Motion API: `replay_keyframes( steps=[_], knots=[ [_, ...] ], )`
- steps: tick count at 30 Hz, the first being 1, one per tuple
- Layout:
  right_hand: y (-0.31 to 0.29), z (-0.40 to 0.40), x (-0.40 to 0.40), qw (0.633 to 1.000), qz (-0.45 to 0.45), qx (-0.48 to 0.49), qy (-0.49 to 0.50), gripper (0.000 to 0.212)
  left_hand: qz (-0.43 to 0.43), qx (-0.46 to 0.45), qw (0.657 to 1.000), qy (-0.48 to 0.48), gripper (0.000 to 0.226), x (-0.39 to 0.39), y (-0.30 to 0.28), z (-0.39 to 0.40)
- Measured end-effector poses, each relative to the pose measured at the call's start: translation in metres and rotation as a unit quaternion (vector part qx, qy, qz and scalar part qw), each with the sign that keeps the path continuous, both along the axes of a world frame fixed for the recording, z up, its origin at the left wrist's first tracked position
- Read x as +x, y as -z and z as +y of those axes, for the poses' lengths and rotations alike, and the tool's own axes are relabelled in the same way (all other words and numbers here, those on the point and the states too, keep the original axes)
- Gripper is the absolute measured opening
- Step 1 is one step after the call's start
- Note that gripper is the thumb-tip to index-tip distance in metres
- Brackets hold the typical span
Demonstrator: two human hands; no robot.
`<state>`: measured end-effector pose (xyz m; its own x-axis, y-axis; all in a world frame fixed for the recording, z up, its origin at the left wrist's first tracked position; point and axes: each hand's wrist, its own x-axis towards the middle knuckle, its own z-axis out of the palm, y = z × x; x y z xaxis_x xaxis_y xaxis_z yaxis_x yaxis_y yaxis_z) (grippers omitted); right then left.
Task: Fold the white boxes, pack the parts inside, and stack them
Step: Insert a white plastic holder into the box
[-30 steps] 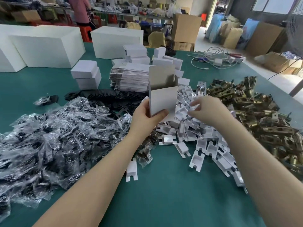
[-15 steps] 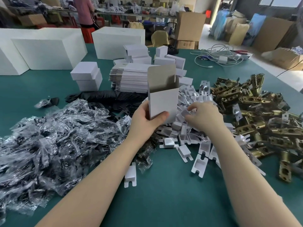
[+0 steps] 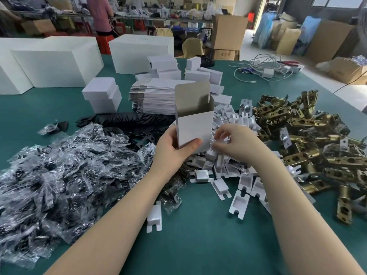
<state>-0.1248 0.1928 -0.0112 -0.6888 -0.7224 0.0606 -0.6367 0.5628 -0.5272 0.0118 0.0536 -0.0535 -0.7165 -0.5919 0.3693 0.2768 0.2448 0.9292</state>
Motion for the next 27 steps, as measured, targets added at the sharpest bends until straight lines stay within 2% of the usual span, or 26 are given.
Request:
replay_keyframes(
  steps=[4,7,10,15,17,20,22,24,25,27],
  knots=[
    [0.002,0.001,-0.003,1.000,-0.009,-0.012,-0.013,0.036,0.004,0.004,1.000,0.005,0.033,0.000,0.000,0.000],
    [0.006,0.000,-0.006,1.000,0.010,0.016,-0.020,0.029,0.008,0.012,1.000,0.013,0.034,0.001,-0.001,0.000],
    [0.006,0.002,-0.007,1.000,-0.012,0.009,-0.017,0.019,0.005,0.014,1.000,0.016,0.035,0.001,0.000,0.000],
    [-0.002,0.005,-0.004,0.999,-0.038,-0.033,-0.018,0.025,0.007,0.011,1.000,0.015,0.034,0.002,-0.001,0.000],
    [-0.010,0.006,0.000,0.996,-0.040,-0.080,-0.011,0.030,0.003,0.011,1.000,0.014,0.035,0.001,-0.001,0.000],
    [-0.033,0.008,0.010,0.973,0.001,-0.230,0.022,0.041,-0.004,0.023,0.999,0.022,0.040,0.000,-0.002,0.001],
    [-0.051,0.009,0.022,0.931,0.024,-0.365,0.008,0.038,-0.004,0.029,0.999,0.028,0.039,0.000,-0.002,0.001],
    [-0.067,0.012,0.036,0.877,-0.001,-0.478,-0.050,0.035,-0.003,0.032,0.999,0.029,0.035,0.000,-0.002,0.001],
    [-0.072,0.013,0.042,0.863,-0.013,-0.498,-0.082,0.034,-0.002,0.035,0.999,0.029,0.033,0.000,-0.001,0.002],
    [-0.076,0.013,0.049,0.877,-0.005,-0.465,-0.118,0.036,0.003,0.047,0.998,0.034,0.032,0.001,-0.001,0.002]
  ],
)
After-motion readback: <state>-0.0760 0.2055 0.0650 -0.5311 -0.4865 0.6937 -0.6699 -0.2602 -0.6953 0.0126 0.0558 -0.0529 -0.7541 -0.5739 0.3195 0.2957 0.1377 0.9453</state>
